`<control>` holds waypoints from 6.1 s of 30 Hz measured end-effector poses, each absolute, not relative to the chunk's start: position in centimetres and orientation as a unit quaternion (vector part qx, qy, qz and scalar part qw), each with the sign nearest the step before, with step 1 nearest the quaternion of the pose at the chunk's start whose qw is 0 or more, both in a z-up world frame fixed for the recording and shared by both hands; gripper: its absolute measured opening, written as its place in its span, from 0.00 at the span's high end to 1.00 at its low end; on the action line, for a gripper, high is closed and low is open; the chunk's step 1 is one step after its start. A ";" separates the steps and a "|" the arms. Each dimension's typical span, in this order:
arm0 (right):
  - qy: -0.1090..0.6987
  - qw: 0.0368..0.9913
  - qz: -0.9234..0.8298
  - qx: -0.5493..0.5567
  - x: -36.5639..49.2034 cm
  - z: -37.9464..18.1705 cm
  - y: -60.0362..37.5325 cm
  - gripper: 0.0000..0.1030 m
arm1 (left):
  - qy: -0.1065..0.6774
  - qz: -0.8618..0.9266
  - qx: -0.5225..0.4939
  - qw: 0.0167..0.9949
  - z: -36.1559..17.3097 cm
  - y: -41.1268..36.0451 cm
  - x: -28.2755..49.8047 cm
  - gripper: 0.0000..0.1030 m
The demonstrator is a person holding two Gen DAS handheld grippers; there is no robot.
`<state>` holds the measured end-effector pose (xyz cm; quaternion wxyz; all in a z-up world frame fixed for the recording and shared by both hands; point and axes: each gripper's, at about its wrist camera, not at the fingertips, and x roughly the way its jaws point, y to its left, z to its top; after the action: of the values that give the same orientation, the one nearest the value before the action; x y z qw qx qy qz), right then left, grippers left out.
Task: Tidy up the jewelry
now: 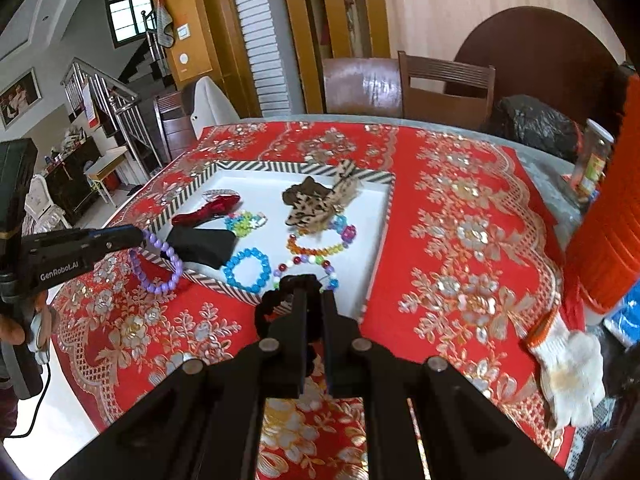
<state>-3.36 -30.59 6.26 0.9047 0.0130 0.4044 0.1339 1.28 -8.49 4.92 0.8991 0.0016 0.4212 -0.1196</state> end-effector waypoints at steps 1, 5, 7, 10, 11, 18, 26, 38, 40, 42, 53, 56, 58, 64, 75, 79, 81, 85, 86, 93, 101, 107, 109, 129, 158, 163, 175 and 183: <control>0.405 0.904 0.136 0.011 -3.1 6.3 -30.3 0.94 | 0.420 -0.118 0.003 0.900 5.0 -8.4 1.4 0.78; 0.406 0.902 0.143 0.005 -2.4 6.3 -29.3 0.94 | 0.419 -0.110 0.009 0.901 5.1 -8.0 2.2 0.78; 0.406 0.902 0.145 0.003 -2.1 6.3 -29.0 0.94 | 0.419 -0.107 0.012 0.902 5.1 -7.8 2.4 0.78; 0.408 0.901 0.148 0.000 -1.6 6.3 -28.4 0.94 | 0.420 -0.102 0.014 0.902 5.0 -7.6 3.0 0.78; 0.408 0.901 0.149 0.001 -1.4 6.3 -28.3 0.94 | 0.420 -0.099 0.015 0.902 5.0 -7.4 3.2 0.78; 0.411 0.898 0.155 0.006 -0.1 5.9 -27.2 0.94 | 0.419 -0.088 0.025 0.903 5.1 -6.9 4.6 0.78; 0.421 0.892 0.159 0.033 2.1 4.7 -26.2 0.94 | 0.419 -0.082 0.009 0.904 5.8 -5.9 7.7 0.78; 0.444 0.879 0.149 0.087 6.3 1.5 -25.0 0.94 | 0.428 -0.088 -0.004 0.899 5.4 -7.5 13.4 0.78; 0.445 0.878 0.143 0.102 7.0 0.9 -25.0 0.94 | 0.431 -0.093 -0.011 0.897 5.0 -8.1 14.5 0.78; 0.448 0.876 0.138 0.116 7.7 0.3 -25.0 0.94 | 0.432 -0.094 -0.014 0.897 4.6 -8.8 15.6 0.78; 0.455 0.870 0.086 0.171 9.8 -2.3 -26.1 0.94 | 0.461 -0.098 -0.056 0.880 0.8 -10.1 19.9 0.78; 0.464 0.868 0.082 0.159 10.0 -3.0 -25.9 0.94 | 0.479 -0.084 -0.057 0.872 -1.1 -9.7 20.1 0.78; 0.469 0.867 0.081 0.151 10.0 -3.3 -25.7 0.93 | 0.487 -0.076 -0.056 0.868 -2.0 -9.3 19.8 0.78; 0.470 0.873 0.077 0.103 9.9 -3.3 -25.0 0.92 | 0.493 -0.062 -0.043 0.867 -3.0 -8.6 18.9 0.78; 0.458 0.883 0.087 0.052 7.6 -1.4 -23.9 0.63 | 0.475 -0.067 -0.022 0.877 -1.5 -8.8 17.0 0.65; 0.450 0.887 0.086 0.051 6.9 -0.8 -23.9 0.60 | 0.465 -0.068 -0.018 0.883 -0.6 -8.7 15.8 0.63; 0.447 0.889 0.085 0.050 6.6 -0.4 -23.9 0.57 | 0.461 -0.065 -0.015 0.885 -0.3 -8.7 15.2 0.62; 0.443 0.892 0.081 0.047 6.0 0.0 -24.0 0.55 | 0.453 -0.058 -0.004 0.890 0.2 -8.6 14.0 0.62; 0.443 0.892 0.081 0.047 5.8 0.0 -24.1 0.55 | 0.451 -0.055 -0.004 0.891 0.2 -8.5 13.6 0.62; 0.432 0.897 0.078 0.043 4.2 0.8 -24.3 0.54 | 0.447 -0.043 -0.013 0.893 0.6 -7.6 10.9 0.62; 0.420 0.904 0.070 0.030 1.8 1.9 -24.5 0.49 | 0.436 -0.038 -0.014 0.899 0.8 -7.1 7.1 0.62; 0.416 0.907 0.062 0.035 0.6 2.5 -24.8 0.48 | 0.418 -0.034 -0.004 0.908 1.5 -6.9 4.6 0.62; 0.416 0.907 0.062 0.035 0.2 2.7 -24.8 0.46 | 0.415 -0.034 -0.005 0.909 1.7 -6.8 3.8 0.62; 0.367 0.929 0.040 0.022 -2.3 6.1 -24.9 0.32 | 0.350 -0.017 0.029 0.936 5.5 -7.7 -0.6 0.62; 0.365 0.929 0.055 0.021 -2.9 6.3 -24.8 0.32 | 0.340 -0.029 0.036 0.939 5.9 -8.6 -1.6 0.62; 0.368 0.928 0.055 0.023 -2.9 6.2 -24.8 0.32 | 0.340 -0.027 0.035 0.939 5.8 -8.5 -1.6 0.62; 0.371 0.926 0.056 0.024 -2.8 5.9 -24.9 0.32 | 0.354 -0.039 0.031 0.934 5.0 -8.6 -1.7 0.62; 0.371 0.926 0.057 0.024 -2.8 5.9 -24.9 0.32 | 0.357 -0.048 0.031 0.932 4.8 -8.7 -1.7 0.62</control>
<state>-2.78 -24.91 5.88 0.9264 0.0239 0.3714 0.0565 -1.73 -8.69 4.75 0.9324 0.0307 0.3568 -0.0481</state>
